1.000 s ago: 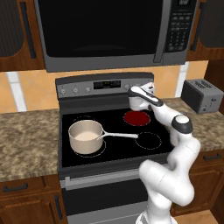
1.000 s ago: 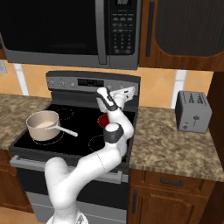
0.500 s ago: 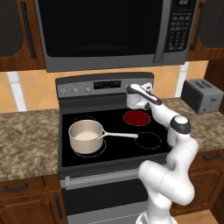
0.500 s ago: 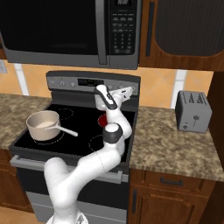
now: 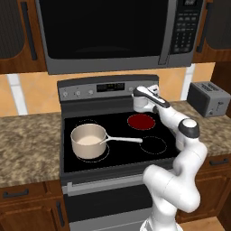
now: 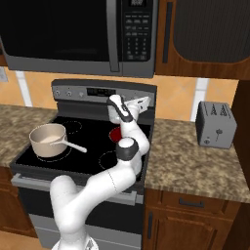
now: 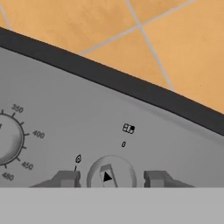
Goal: Turn off the rear right burner of the stove.
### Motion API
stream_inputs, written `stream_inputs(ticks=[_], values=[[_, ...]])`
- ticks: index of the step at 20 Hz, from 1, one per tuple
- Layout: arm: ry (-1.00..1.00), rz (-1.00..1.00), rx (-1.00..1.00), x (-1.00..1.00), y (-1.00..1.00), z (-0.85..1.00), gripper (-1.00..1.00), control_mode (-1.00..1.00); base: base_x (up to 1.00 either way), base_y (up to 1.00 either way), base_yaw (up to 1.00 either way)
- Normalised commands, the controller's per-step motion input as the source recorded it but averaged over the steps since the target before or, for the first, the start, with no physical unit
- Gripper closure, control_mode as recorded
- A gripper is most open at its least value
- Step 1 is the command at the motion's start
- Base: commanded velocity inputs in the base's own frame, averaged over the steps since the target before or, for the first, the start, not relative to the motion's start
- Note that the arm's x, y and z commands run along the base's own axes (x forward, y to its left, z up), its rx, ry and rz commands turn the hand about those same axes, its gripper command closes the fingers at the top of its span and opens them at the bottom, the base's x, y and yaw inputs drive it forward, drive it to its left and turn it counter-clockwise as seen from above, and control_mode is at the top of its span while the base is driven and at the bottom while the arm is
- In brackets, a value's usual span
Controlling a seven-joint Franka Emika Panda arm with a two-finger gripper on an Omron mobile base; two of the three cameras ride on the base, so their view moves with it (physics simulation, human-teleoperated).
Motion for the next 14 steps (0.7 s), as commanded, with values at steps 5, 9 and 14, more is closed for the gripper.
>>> stream_inputs(ticks=[5,9,14], values=[[0.00,0.00,0.02,0.00,0.00,0.02,1.00,-1.00,0.00,0.00,0.00],[0.01,-0.01,0.08,0.00,-0.01,0.18,1.00,-1.00,0.00,0.00,0.00],[0.11,-0.10,0.30,0.00,-0.21,0.42,1.00,-1.00,0.00,0.00,0.00]])
